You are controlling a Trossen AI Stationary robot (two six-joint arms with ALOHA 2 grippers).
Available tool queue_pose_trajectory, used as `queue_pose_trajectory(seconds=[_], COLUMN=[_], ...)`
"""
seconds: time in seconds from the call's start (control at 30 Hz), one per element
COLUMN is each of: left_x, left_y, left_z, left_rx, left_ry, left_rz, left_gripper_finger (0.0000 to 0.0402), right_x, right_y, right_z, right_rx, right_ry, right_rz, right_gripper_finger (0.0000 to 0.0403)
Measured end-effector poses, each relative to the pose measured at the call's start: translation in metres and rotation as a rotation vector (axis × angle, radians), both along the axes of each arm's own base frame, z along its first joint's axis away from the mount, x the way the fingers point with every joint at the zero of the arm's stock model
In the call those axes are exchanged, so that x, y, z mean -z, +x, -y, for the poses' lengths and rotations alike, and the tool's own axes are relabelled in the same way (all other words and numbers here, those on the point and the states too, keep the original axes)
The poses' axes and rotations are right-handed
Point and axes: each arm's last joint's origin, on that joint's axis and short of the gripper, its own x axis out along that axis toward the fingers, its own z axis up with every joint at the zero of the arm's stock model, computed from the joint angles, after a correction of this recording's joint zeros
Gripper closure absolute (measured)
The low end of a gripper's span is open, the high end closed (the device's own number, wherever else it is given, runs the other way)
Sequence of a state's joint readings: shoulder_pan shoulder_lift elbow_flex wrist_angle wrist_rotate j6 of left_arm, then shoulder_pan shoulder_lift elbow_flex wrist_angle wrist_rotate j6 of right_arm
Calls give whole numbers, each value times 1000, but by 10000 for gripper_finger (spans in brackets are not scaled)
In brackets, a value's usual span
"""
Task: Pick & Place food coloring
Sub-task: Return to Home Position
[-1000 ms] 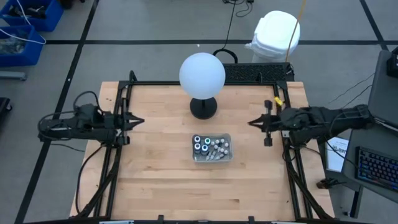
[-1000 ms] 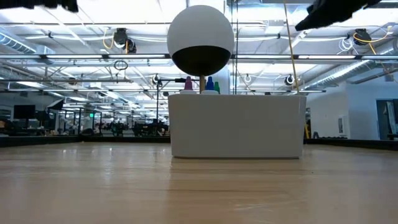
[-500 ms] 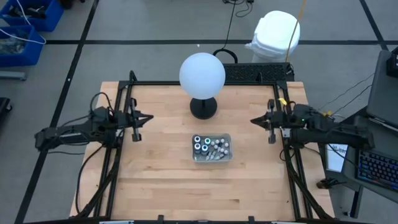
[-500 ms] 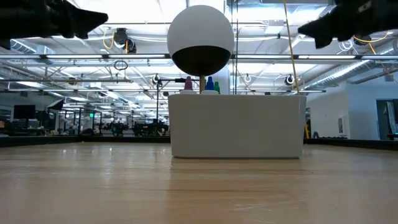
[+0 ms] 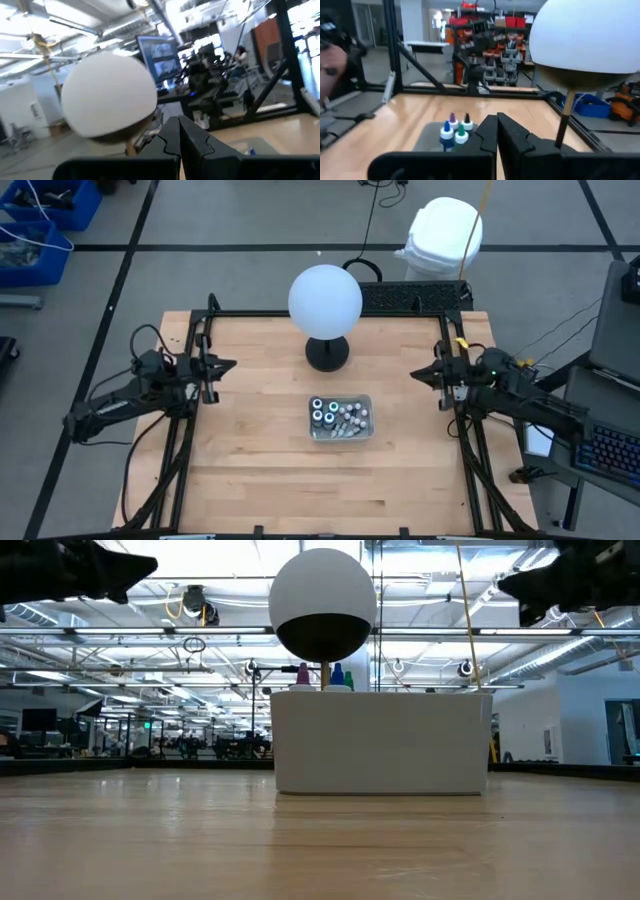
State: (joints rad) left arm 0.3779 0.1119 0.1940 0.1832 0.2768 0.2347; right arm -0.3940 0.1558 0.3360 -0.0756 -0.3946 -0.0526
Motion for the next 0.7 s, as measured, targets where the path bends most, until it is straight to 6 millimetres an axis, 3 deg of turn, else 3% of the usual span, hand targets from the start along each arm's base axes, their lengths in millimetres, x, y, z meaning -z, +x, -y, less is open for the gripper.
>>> queue_pose_trajectory(seconds=[0.13,0.3,0.43,0.57,0.7], left_x=[4,5,30,52,52], left_y=[-11,-8,1,6,7], left_z=[4,5,1,-1,0], left_rx=[-24,-23,-47,-42,-20], left_ry=[10,34,17,4,-24], left_rz=[-5,-4,-14,-53,-55], left_gripper_finger=[401,401,401,401,401], right_x=[12,31,52,49,49], right_y=[-9,-1,7,6,6], right_z=[-7,-8,-6,-7,-6], right_rx=[-36,-68,-36,-29,11], right_ry=[10,-6,-31,-64,-70], right_rz=[15,83,107,164,164], right_gripper_finger=[403,403,403,403,403])
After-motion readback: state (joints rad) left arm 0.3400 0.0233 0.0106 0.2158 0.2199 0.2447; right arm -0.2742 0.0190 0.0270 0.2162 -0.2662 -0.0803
